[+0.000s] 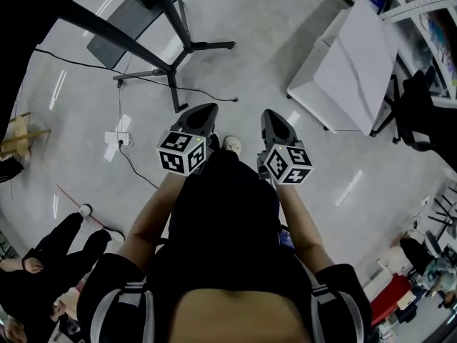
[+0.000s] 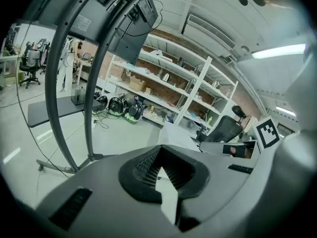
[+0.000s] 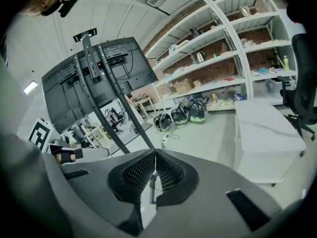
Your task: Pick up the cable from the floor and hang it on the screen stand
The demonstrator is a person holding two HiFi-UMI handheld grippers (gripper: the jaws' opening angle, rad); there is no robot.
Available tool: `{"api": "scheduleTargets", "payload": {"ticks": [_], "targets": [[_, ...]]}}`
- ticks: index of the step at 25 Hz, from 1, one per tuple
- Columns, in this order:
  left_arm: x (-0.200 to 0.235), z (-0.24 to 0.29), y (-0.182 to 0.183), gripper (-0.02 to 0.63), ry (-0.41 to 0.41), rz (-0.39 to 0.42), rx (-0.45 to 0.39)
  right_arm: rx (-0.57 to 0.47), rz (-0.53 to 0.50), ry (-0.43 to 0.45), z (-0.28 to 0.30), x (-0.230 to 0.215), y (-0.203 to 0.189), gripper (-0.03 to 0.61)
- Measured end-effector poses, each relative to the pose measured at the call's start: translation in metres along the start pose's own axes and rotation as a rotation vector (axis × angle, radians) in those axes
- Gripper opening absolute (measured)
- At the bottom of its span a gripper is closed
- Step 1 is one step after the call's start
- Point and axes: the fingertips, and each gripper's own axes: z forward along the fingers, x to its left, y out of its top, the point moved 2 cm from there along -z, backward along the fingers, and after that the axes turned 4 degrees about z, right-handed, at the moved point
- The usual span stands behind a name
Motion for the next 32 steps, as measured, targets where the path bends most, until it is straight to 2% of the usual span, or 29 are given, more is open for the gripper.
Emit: {"api": "scheduleTargets", "payload": {"ticks": [5,12,16,20,23,27,32], "targets": [[0.032,0.012,-0.014,0.003,0.019,-0.012,0.045,0.025,0.074,-0.02,0.036,-0.011,-0.011,0.023],[0.066,0.059,-0.054,0.003,0.027,0.001,0.105,0.126,0.04,-0.052,0.095,-0.05,-0.042,0.023],[0.082,0.086,-0.084,0.003,0.023,-0.033,0.125,0.185,-0.021,-0.083,0.121,-0.073,-0.071,0.023],[0.089,0.113,-0.106,0.003,0.016,-0.07,0.131,0.236,-0.011,-0.098,0.141,-0.102,-0.099,0.024],[0.099,0.129,-0.119,0.003,0.013,-0.067,0.139,0.256,0.0,-0.115,0.157,-0.118,-0.115,0.025],[0.112,0.15,-0.14,0.003,0.011,-0.057,0.166,0.279,-0.047,-0.146,0.179,-0.14,-0.13,0.025],[0.129,0.178,-0.177,0.003,-0.005,-0.048,0.199,0.289,-0.014,-0.181,0.205,-0.173,-0.162,0.025]]}}
